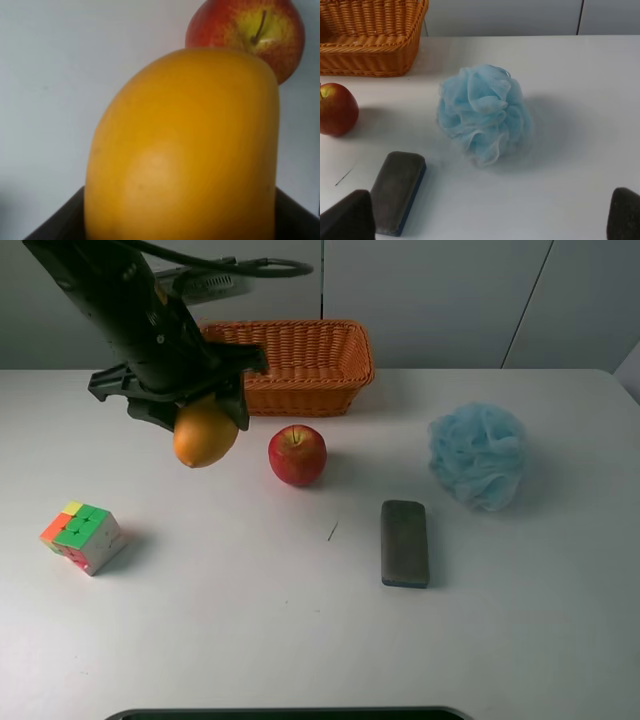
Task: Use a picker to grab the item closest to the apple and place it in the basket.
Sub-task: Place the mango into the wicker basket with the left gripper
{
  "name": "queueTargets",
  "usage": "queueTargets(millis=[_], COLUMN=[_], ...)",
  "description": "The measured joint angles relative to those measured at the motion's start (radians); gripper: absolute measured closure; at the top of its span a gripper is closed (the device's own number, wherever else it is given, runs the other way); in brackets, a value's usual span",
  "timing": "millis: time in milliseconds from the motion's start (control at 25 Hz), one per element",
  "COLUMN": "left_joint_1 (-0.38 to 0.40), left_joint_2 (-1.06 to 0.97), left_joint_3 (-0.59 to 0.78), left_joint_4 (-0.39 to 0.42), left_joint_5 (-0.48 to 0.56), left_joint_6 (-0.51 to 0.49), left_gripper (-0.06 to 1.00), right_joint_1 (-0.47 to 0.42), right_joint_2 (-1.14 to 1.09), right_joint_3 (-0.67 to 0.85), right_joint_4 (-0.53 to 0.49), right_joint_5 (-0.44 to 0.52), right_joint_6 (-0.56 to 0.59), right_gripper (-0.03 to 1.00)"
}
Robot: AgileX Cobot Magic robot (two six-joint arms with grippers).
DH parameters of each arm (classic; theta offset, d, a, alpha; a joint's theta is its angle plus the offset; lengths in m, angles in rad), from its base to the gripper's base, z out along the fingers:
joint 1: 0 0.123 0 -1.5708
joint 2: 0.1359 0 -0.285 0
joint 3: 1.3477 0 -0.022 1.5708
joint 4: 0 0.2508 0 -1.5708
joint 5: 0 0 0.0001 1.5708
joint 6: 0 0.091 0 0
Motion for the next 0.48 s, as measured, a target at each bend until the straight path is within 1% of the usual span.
queueTargets(millis=[40,240,480], left_joint_1=[0.007,0.056,0.128], left_joint_2=[0.000,0.038,0.244], left_joint_3=[-0.032,-0.251,-0.568], left_joint_4=[0.015,0.089,0.095], left_joint_5=[0.032,0.125,0.199], left_joint_6=[0.005,0.063,0.190], left_gripper=[0.35,0.35,0.35], right_joint_1=[0.000,0.000,0.000], right_joint_2=[0.000,0.000,0.000], right_joint_3=[0.000,0.000,0.000], right_joint_4=[0.000,0.000,0.000], right_joint_5=[0.000,0.000,0.000], right_joint_6=[0.000,0.000,0.000], right_gripper=[0.27,0.27,0.27])
